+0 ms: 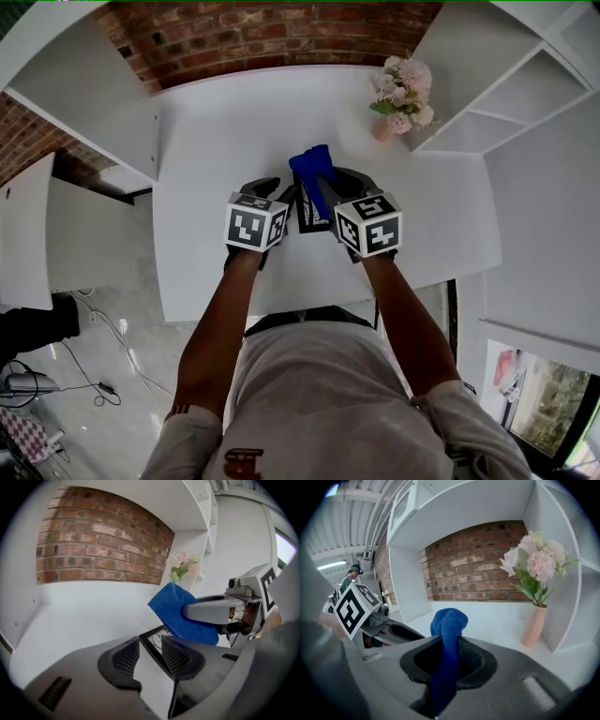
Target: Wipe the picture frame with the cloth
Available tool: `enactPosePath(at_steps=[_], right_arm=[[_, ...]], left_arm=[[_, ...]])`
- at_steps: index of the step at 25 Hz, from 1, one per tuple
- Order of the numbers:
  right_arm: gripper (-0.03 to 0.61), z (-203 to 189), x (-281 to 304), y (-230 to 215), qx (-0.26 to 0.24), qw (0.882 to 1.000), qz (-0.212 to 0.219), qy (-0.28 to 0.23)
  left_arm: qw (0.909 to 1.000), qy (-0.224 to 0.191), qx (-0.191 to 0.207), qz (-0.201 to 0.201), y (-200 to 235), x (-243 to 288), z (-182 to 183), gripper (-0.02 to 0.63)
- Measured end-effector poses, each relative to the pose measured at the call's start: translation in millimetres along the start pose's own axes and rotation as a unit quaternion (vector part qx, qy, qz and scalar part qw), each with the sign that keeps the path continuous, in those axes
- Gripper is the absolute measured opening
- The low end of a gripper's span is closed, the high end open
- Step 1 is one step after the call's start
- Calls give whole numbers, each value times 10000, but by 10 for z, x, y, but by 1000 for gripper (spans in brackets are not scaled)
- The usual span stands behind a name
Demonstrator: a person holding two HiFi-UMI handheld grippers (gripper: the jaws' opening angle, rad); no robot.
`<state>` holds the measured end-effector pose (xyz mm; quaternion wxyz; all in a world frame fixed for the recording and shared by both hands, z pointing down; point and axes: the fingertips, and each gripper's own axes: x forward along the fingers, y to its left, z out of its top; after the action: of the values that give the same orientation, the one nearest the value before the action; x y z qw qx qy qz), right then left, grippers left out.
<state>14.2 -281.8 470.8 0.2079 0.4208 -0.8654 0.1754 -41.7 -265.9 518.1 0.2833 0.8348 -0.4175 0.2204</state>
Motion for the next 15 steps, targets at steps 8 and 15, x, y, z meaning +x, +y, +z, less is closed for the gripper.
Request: enactPosePath(at_steps=[8,15], right_arm=[[75,-196,179,-33,89,9988,64,487],[75,-346,328,-33,117,9958,107,905]], left_arm=[[9988,490,51,59,12,207,-166,167],[9961,862,151,105,31,299,-306,167]])
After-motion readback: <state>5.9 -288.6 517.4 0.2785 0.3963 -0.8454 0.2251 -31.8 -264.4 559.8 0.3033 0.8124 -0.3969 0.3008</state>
